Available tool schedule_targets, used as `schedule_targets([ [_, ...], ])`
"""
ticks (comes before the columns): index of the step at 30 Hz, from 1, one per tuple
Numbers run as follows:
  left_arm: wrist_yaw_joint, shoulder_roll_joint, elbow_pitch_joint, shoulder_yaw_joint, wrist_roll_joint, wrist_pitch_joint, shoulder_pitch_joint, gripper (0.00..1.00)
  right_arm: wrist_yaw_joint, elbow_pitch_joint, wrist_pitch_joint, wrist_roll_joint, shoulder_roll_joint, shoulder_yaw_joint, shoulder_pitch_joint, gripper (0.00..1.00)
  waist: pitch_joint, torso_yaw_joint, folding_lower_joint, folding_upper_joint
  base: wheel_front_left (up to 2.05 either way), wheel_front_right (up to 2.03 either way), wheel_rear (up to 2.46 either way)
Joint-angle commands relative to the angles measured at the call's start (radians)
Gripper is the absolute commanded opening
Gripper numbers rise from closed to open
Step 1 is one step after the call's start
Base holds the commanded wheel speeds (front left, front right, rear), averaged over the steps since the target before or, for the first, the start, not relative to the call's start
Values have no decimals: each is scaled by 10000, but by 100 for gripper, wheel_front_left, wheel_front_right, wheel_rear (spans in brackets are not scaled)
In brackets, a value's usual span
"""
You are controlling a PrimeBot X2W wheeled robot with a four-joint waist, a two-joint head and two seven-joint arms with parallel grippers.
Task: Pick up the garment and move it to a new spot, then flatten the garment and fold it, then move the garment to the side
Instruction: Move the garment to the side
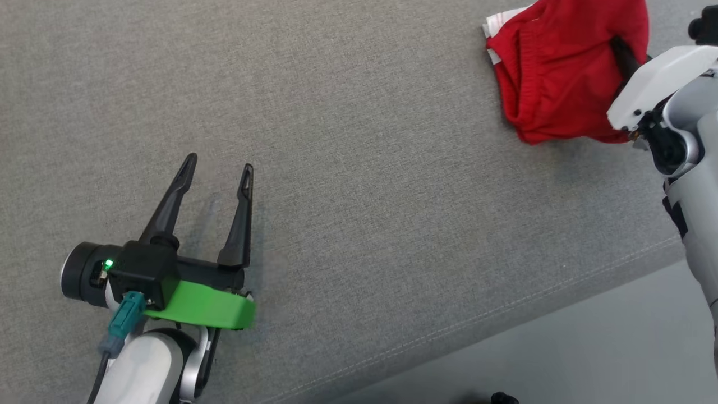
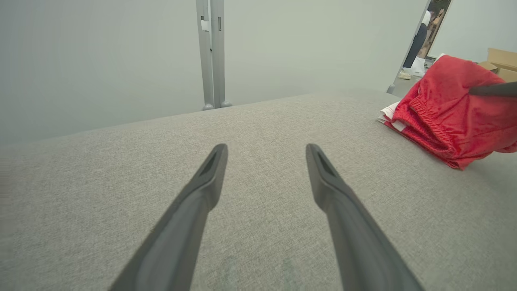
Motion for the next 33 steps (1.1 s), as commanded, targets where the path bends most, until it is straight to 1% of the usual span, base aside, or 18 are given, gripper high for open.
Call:
schedule_targets([
  [1, 102, 154, -123, 45, 144, 93, -177, 100, -1, 100, -150, 18, -117, -71, -208, 0, 349, 278, 0, -1, 0, 0, 0],
  [8, 267, 531, -1054, 65, 392, 618, -330, 100, -1, 1016, -735, -447, -926, -261, -1117, 0, 1074, 537, 0, -1, 0, 0, 0],
  [13, 356, 715, -1623, 10, 599, 1004, -389, 100, -1, 1720, -1216, -765, -1231, -513, -1785, 0, 1520, 636, 0, -1, 0, 0, 0],
  [17, 382, 848, -1934, -32, 709, 1228, -450, 100, -1, 2237, -1598, -1158, -1439, -529, -2285, 0, 1801, 735, 0, -1, 0, 0, 0],
  [21, 446, 897, -2162, -72, 820, 1377, -482, 100, -1, 2750, -2036, -1486, -1481, -558, -2675, 0, 1974, 821, 0, -1, 0, 0, 0],
  [22, 447, 923, -2216, -106, 835, 1431, -479, 100, -1, 3020, -2226, -1715, -1537, -534, -2842, 0, 2033, 869, 0, -1, 0, 0, 0],
  [23, 447, 930, -2241, -125, 843, 1457, -472, 100, -1, 3144, -2364, -1821, -1533, -535, -2916, 9, 2056, 892, 0, -1, 0, 0, 0],
  [24, 449, 936, -2263, -143, 854, 1462, -466, 100, -1, 3264, -2498, -1915, -1514, -548, -2987, 30, 2078, 913, 0, -1, 0, 0, 0],
  [25, 453, 944, -2282, -155, 866, 1479, -462, 100, -1, 3396, -2702, -2050, -1556, -567, -3051, 47, 2100, 932, 0, -1, 0, 0, 0],
  [26, 453, 944, -2282, -155, 866, 1479, -462, 100, -1, 3396, -2702, -2050, -1556, -567, -3051, 47, 2100, 932, 0, -1, 0, 0, 0],
  [27, 461, 946, -2298, -172, 872, 1467, -458, 100, -1, 3510, -2881, -2190, -1584, -549, -3093, 100, 2121, 947, 0, -1, 0, 0, 0],
  [29, 489, 942, -2334, -204, 894, 1499, -449, 100, -1, 3746, -3197, -2517, -1626, -491, -3166, 100, 2159, 967, 0, -1, 0, 0, 0],
  [33, 507, 959, -2391, -230, 890, 1551, -482, 100, -2, 4137, -3631, -3265, -1969, -619, -3200, 100, 2190, 981, 0, -1, 0, 0, 0],
])
